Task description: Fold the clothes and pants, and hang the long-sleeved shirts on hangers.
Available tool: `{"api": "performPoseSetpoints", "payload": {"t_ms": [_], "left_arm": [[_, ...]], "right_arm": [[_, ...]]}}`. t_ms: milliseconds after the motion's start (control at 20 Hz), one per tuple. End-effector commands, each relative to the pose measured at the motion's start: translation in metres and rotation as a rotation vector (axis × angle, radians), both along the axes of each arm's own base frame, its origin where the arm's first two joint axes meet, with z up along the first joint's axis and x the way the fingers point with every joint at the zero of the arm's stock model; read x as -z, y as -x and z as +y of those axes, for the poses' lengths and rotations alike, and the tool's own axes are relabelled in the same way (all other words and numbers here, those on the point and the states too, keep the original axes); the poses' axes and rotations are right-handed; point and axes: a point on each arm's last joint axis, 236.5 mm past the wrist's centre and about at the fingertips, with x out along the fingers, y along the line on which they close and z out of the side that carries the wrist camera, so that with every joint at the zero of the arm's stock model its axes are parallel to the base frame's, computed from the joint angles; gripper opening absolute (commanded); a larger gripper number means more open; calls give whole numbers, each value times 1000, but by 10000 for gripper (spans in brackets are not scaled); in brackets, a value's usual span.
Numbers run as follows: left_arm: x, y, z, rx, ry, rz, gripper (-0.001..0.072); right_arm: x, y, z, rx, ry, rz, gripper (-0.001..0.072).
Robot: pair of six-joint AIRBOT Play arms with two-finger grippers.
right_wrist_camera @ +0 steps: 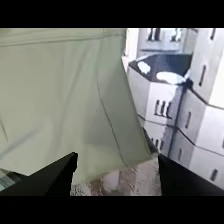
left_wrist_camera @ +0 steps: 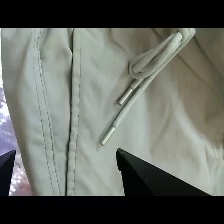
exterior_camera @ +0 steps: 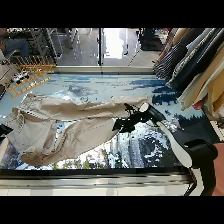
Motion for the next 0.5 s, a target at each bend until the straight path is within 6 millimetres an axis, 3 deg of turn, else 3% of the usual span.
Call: {"api": "performPoseSetpoints", "payload": {"t_ms": [0,50,150,200,250,300,350,450], "left_arm": [[1,-2,-3,7,2,3,695],[1,-2,-5,12,8,5,695],[1,1,-11,25,29,13,694],[-2,1,-16,34,49,11,694],[-7,2,-21,40,72,3,694],[-14,1,-24,39,92,-14,694],[-22,1,-26,40,101,-27,694],[-33,5,-30,36,115,-28,694]], "right_arm": [[20,1,29,40,29,1,551],[25,1,35,40,32,-6,433],[22,-18,44,84,28,-91,123],[11,-29,46,98,21,-143,18],[-3,-42,38,90,45,-206,17],[-21,-49,17,53,111,-275,15],[-39,-53,-21,19,229,-330,15],[-79,-51,-134,20,568,-377,15]]}}
